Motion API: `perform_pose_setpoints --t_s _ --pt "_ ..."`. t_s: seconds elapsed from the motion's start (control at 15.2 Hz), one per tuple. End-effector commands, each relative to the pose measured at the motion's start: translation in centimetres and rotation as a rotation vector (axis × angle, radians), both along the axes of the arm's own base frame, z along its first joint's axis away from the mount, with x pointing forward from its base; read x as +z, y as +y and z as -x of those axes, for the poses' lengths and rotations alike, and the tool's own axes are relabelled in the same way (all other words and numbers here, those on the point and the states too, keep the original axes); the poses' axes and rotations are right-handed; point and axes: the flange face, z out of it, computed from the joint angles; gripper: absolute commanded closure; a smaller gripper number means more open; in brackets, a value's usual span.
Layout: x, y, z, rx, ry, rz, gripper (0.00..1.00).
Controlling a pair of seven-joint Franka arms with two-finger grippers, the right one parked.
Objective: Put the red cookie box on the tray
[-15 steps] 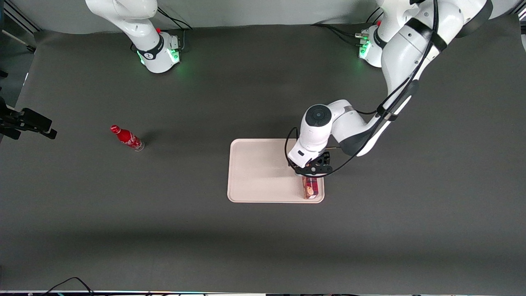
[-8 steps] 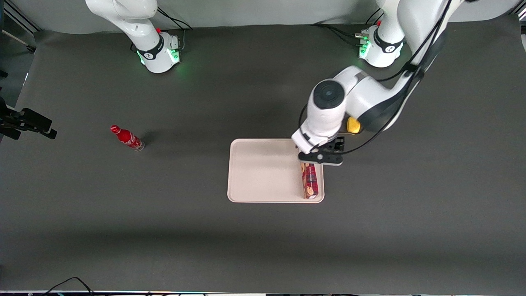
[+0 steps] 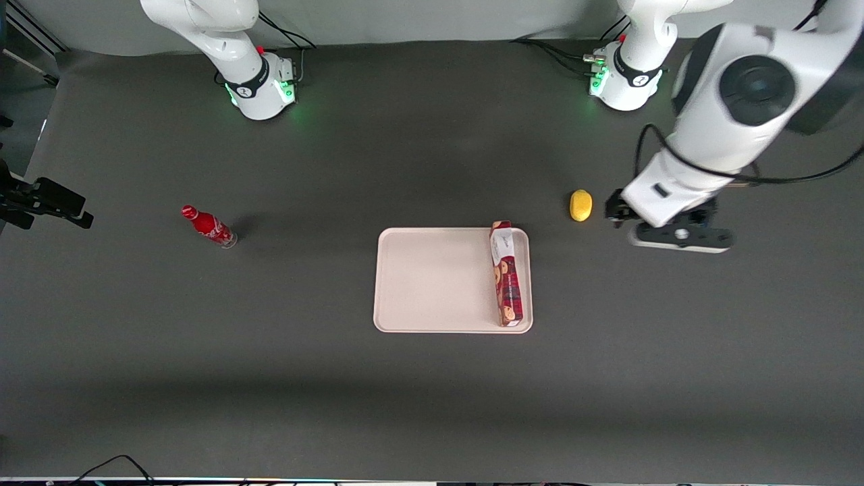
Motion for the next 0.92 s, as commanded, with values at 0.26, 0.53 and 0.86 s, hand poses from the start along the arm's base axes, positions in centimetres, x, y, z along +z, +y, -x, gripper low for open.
perform_pose_setpoints --t_s 0.26,0.53,0.86 --pt "2.7 10.7 2.9 0.062 -0.003 0.086 0.0" --pt "2.6 10.6 3.4 0.082 -0.006 0.091 0.0" --pt "3.0 9.2 4.3 0.133 0.009 0.105 0.0"
